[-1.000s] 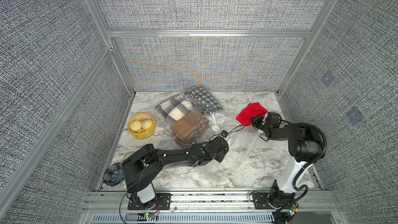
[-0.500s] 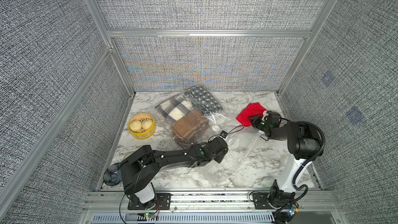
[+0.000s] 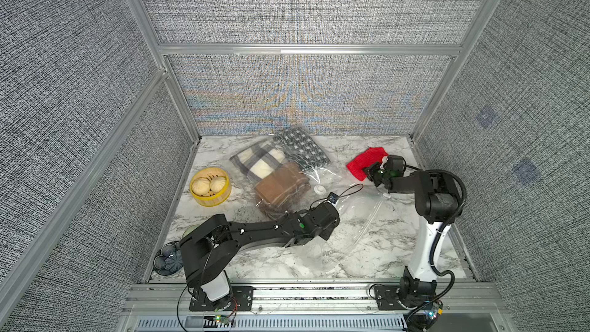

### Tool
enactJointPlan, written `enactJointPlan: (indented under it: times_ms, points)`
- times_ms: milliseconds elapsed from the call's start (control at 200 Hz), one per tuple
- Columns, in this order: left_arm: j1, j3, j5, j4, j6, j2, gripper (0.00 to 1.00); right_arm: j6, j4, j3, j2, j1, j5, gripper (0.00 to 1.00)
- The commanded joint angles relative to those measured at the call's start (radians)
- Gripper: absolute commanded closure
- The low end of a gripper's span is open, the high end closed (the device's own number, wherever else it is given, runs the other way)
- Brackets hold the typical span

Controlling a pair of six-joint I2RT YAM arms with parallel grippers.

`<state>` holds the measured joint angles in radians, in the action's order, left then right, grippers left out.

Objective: Take the scarf out of the vacuum bag
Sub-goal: Move the scarf to the center of the board.

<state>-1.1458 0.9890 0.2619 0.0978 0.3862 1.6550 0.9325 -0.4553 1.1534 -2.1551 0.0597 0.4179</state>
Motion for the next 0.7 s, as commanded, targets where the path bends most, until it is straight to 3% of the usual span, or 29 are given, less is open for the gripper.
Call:
enactJointPlan:
  times_ms: [0,380,560,620,696]
  points:
    - [0.0,0.01,0.023,0.019,0.007,-0.003,0.46,0.011,0.092,0.059,-0.036,-0.004,-0.06,0.98]
    - [0.0,0.042,0.07,0.055,-0.004,0.015,0.46,0.019,0.262,0.393,-0.208,-0.008,-0.083,0.96]
    - [0.0,0.044,0.062,0.059,-0.01,0.007,0.46,0.019,0.276,0.422,-0.224,-0.005,-0.094,0.95]
    - [0.0,0.041,0.057,0.057,-0.014,-0.002,0.45,0.019,0.271,0.428,-0.232,-0.006,-0.088,0.91]
    - [0.001,0.039,0.048,0.051,-0.017,-0.013,0.45,0.012,0.284,0.448,-0.239,-0.011,-0.078,0.74]
